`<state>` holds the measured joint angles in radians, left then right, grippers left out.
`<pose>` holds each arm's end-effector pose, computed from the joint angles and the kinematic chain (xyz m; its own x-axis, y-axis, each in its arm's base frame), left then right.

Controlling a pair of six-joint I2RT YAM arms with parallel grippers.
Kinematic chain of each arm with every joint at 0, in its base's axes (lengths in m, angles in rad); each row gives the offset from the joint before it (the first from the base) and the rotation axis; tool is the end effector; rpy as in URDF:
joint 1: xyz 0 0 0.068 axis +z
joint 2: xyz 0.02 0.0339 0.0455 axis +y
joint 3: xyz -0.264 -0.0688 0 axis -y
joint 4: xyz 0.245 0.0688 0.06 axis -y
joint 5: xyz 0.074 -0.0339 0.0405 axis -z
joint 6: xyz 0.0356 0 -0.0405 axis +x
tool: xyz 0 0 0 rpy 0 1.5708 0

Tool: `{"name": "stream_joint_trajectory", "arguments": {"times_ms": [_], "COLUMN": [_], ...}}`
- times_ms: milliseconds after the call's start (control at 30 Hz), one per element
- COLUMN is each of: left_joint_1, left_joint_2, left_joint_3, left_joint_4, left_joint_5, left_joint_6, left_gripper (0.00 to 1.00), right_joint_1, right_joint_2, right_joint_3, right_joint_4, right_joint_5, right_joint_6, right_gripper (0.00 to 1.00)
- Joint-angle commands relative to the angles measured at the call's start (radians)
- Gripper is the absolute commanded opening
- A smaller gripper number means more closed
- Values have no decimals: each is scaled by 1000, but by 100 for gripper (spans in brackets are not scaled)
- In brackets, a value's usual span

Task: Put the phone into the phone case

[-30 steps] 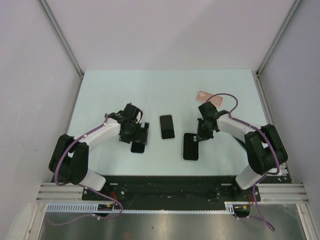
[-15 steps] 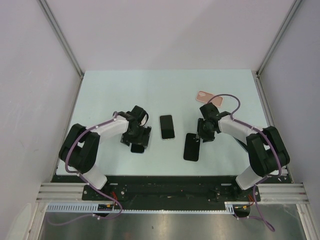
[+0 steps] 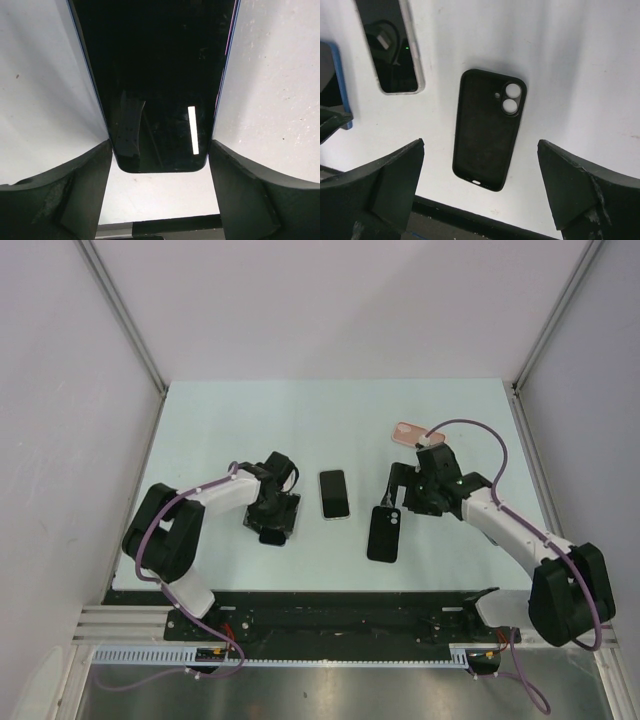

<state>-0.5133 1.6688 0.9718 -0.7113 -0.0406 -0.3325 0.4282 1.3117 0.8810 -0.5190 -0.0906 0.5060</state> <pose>0.2533 -0.1411 0.1568 -0.9709 0.1729 -0.1660 0.1778 0.9840 -0.0149 0.2386 0.1124 0.2319 -0.8708 0.1331 -0.4733 -0.0450 0.9370 0.3464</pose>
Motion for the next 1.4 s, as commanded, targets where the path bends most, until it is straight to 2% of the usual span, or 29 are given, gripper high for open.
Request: {"name": "stream_joint_trajectory", "arguments": {"times_ms": [0,100,200,367,600,833,1000,1167,1367], "left_joint_1": [-7,-11,-11,-11,-17,-16,-17,-16,-16], "left_joint_2": [19,14,-6,-30,-90,-121,-132,-141,-144], "left_joint_3": [10,-2,-36,-125,-186,-225,-237,-240,-248], "left_joint_4": [13,19,55,144,177,205,228,234,251], "left_joint_5": [25,33,116,255,306,370,412,420,438], "left_joint_6": [-16,-30,-49,-106,-134,-146,-154,-160,-166], "left_gripper": [79,75,70,64,61,60,60,59,59], "right_joint_1": [6,14,24,130,271,352,373,380,383], "right_joint_2": [-87,-100,-72,-2,187,394,465,478,495], "right_joint_3": [-26,-33,-43,-56,-54,-53,-51,-50,-47], "right_joint_4": [91,138,187,357,618,864,930,921,924], "right_joint_5": [-50,-66,-75,-107,-150,-210,-227,-215,-224], "right_joint_6": [-4,49,173,327,521,664,678,675,677], "right_gripper": [100,100,99,86,74,62,57,48,44]}}
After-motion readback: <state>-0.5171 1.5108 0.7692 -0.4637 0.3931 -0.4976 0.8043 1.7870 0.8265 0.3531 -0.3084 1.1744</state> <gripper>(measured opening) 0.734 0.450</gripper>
